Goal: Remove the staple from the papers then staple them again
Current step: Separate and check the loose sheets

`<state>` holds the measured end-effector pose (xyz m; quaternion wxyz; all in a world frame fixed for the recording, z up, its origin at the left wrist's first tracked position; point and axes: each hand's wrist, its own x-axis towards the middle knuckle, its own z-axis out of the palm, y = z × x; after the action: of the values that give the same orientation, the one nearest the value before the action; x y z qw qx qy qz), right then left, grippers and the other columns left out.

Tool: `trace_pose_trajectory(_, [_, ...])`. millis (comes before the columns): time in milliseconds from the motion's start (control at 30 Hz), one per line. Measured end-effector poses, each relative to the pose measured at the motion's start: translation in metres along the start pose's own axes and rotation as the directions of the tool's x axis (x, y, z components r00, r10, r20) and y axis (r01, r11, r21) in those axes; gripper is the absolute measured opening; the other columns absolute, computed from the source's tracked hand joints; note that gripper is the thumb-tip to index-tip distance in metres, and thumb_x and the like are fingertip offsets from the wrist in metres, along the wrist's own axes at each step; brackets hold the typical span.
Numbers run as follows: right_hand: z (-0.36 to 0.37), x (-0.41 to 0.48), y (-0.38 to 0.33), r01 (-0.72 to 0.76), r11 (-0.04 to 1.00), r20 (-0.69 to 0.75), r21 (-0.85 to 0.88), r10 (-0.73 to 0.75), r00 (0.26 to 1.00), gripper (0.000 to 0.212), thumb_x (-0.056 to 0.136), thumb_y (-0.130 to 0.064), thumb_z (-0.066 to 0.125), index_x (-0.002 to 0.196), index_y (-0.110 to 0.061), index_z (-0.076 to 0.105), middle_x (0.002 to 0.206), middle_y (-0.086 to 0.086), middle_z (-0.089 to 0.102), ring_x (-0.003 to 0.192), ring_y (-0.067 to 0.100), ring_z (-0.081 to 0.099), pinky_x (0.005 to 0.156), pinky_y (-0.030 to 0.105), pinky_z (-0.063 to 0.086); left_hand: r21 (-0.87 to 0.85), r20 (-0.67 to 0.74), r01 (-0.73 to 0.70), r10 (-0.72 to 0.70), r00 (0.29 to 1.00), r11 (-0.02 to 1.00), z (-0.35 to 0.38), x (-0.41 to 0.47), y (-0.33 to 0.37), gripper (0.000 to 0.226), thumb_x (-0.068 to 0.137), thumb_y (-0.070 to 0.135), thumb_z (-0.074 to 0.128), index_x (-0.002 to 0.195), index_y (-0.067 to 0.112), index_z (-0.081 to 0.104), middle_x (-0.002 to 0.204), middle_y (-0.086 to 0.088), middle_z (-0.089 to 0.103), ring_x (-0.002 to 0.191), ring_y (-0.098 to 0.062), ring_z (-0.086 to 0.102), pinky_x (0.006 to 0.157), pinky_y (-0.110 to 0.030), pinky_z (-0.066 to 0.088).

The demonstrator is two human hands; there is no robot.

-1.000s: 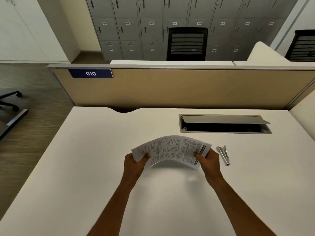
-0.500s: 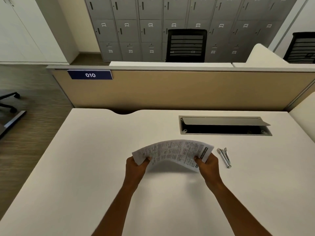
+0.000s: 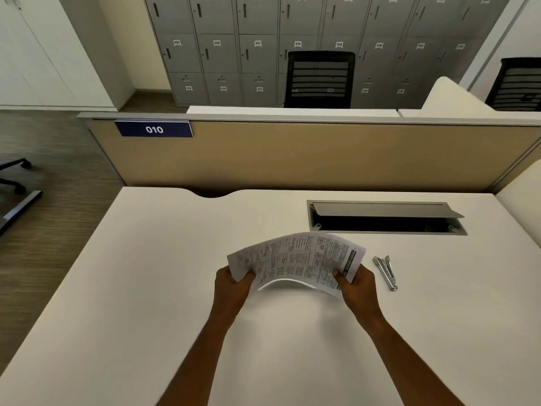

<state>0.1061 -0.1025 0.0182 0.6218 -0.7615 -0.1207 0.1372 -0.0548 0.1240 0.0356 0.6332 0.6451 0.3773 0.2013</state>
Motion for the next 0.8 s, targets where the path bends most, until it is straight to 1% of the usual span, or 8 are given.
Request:
trace_pose_trajectory(167, [-0.010,-0.001,-0.024,0.100,0.994,0.014,-0.041,-0.100,0.995,0.028,0.093,-0.007,0.068,0.121,-0.011,0.068,0.112,0.005,0.074,0.106,0.020,0.071,0.087,0.039,0.061,0.030,0.002,-0.054,0.054,0.999,0.998,-0.009,0.007,0.020,0.026,0.092,0.004,0.072,0.089,0.029,0.074,0.084,0.010,0.080,0.091,-0.020,0.078,0.075,-0.036,0.065])
trace_pose_trajectory(300, [-0.018,-0.003,-0.047,0.148,0.989,-0.001,0.005,-0.148,0.989,0.026,0.091,-0.007,0.070,0.112,-0.023,0.070,0.106,-0.009,0.075,0.099,0.004,0.072,0.079,0.022,0.061,0.005,-0.036,-0.156,0.156,0.987,0.988,-0.013,0.014,0.036,0.026,0.092,0.002,0.073,0.101,0.027,0.072,0.088,0.015,0.080,0.096,-0.018,0.077,0.069,-0.020,0.062])
trace_pose_trajectory(333, [-0.020,-0.003,-0.050,0.156,0.987,-0.011,0.032,-0.155,0.988,0.026,0.091,-0.007,0.070,0.111,-0.023,0.070,0.105,-0.011,0.075,0.098,0.002,0.072,0.075,0.018,0.060,0.000,-0.062,-0.177,0.177,0.982,0.984,-0.013,0.014,0.039,0.029,0.091,0.004,0.076,0.113,0.023,0.070,0.097,0.013,0.079,0.099,-0.019,0.076,0.075,-0.023,0.063])
trace_pose_trajectory(433, [-0.026,-0.001,-0.055,0.136,0.979,-0.063,0.149,-0.128,0.990,0.025,0.089,-0.004,0.071,0.110,-0.017,0.072,0.100,-0.011,0.078,0.097,0.005,0.073,0.071,0.015,0.058,-0.098,-0.162,-0.132,0.115,0.980,0.986,-0.008,0.011,0.044,0.080,0.085,0.013,0.085,0.151,0.023,0.041,0.137,0.003,0.063,0.119,-0.018,0.065,0.100,-0.036,0.055])
trace_pose_trajectory(500, [-0.026,-0.001,-0.055,0.114,0.965,-0.090,0.235,-0.095,0.991,0.027,0.088,-0.004,0.072,0.113,-0.013,0.072,0.105,-0.007,0.079,0.099,0.008,0.073,0.073,0.018,0.058,-0.228,-0.170,-0.049,0.010,0.985,0.972,0.000,0.002,0.047,0.103,0.082,0.014,0.087,0.159,0.029,0.020,0.156,0.003,0.044,0.133,-0.019,0.054,0.108,-0.041,0.047])
trace_pose_trajectory(567, [-0.022,-0.004,-0.052,0.078,0.943,-0.100,0.323,-0.048,0.994,0.029,0.087,-0.005,0.073,0.114,-0.015,0.072,0.111,-0.002,0.078,0.103,0.013,0.073,0.081,0.025,0.058,-0.418,-0.080,0.030,-0.070,0.994,0.908,0.013,-0.009,0.050,0.111,0.080,0.009,0.086,0.159,0.036,0.013,0.162,0.000,0.040,0.130,-0.019,0.059,0.105,-0.040,0.048])
trace_pose_trajectory(700, [-0.005,-0.016,-0.041,-0.029,0.851,-0.042,0.524,0.059,0.997,0.036,0.083,-0.010,0.074,0.119,-0.016,0.070,0.122,0.005,0.074,0.115,0.023,0.069,0.093,0.040,0.055,-0.604,0.185,0.136,-0.028,0.982,0.785,0.042,-0.030,0.052,0.085,0.078,0.008,0.087,0.147,0.033,0.045,0.139,-0.004,0.069,0.120,-0.021,0.071,0.092,-0.037,0.062])
trace_pose_trajectory(800, [0.008,-0.027,-0.034,-0.112,0.749,0.035,0.653,0.118,0.992,0.047,0.082,-0.009,0.074,0.128,-0.012,0.065,0.129,0.009,0.070,0.118,0.025,0.067,0.089,0.036,0.059,-0.623,0.226,0.088,0.070,0.972,0.778,0.056,-0.041,0.057,0.053,0.086,0.012,0.077,0.131,0.038,0.067,0.133,-0.005,0.073,0.122,-0.028,0.070,0.094,-0.048,0.061])
